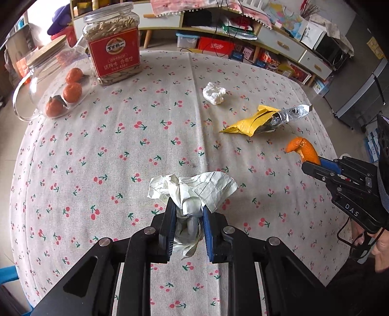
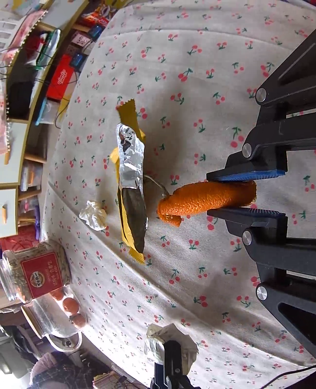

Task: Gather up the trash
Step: 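Grasp the white tissue with the left tool while the right tool grasps the orange peel, then drop the orange peel from the right tool into the bucket while the left tool drops the tissue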

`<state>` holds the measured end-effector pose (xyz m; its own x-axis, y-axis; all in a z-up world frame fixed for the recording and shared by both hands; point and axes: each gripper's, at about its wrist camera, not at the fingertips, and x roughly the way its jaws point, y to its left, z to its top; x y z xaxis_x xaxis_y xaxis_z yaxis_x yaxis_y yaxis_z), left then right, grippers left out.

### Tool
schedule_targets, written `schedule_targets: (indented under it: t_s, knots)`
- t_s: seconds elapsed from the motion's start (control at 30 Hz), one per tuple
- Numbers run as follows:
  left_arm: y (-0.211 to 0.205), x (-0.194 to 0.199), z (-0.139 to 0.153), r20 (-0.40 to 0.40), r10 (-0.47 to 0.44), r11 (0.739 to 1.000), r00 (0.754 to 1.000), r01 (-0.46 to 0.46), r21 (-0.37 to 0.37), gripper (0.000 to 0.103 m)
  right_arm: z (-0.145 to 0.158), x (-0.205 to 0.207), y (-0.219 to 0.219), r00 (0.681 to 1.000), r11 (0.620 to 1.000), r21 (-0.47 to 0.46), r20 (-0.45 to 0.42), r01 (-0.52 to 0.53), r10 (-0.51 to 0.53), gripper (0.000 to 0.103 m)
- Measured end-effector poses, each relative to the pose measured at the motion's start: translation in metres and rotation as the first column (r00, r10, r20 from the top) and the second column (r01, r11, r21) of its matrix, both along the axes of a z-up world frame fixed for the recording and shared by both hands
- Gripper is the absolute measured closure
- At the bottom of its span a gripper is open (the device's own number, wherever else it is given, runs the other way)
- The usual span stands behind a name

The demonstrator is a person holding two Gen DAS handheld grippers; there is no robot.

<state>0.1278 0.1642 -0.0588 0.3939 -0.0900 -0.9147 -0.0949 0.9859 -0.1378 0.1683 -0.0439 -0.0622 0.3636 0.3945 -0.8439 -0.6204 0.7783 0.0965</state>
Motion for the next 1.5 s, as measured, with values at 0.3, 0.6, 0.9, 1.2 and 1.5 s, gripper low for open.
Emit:
schedule_targets:
  t_s: [0.3, 0.6, 0.9, 1.2, 1.5]
  knots:
    - [-0.038, 0.011, 0.01, 0.028, -0.038, 0.998, 0.999, 0.039, -0.04, 0.082, 0.022, -0.011, -0.056, 0.997, 0.996, 0.04, 0.004, 0.079, -0.079, 0.087]
    - [-0.096, 0.021, 0.024, 0.072, -0.108, 0.991, 0.992, 0.113, -0.073, 0.082, 0.036, -0.019, -0.123, 0.983, 0.982, 0.054, 0.007, 0.183, -0.184, 0.087]
    - [-0.149, 0.026, 0.038, 0.13, -0.153, 0.982, 0.98, 0.166, -0.089, 0.082, 0.05, -0.029, -0.2, 0.953, 0.95, 0.09, 0.009, 0.299, -0.301, 0.087]
    - [-0.217, 0.034, 0.04, 0.143, -0.248, 0.961, 0.958, 0.261, -0.086, 0.082, 0.047, -0.036, -0.286, 0.892, 0.888, 0.083, -0.041, 0.452, -0.45, 0.087]
    - [-0.298, 0.051, 0.022, 0.111, -0.338, 0.928, 0.935, 0.351, -0.128, 0.082, 0.026, -0.044, -0.375, 0.8, 0.8, 0.061, -0.133, 0.596, -0.586, 0.086]
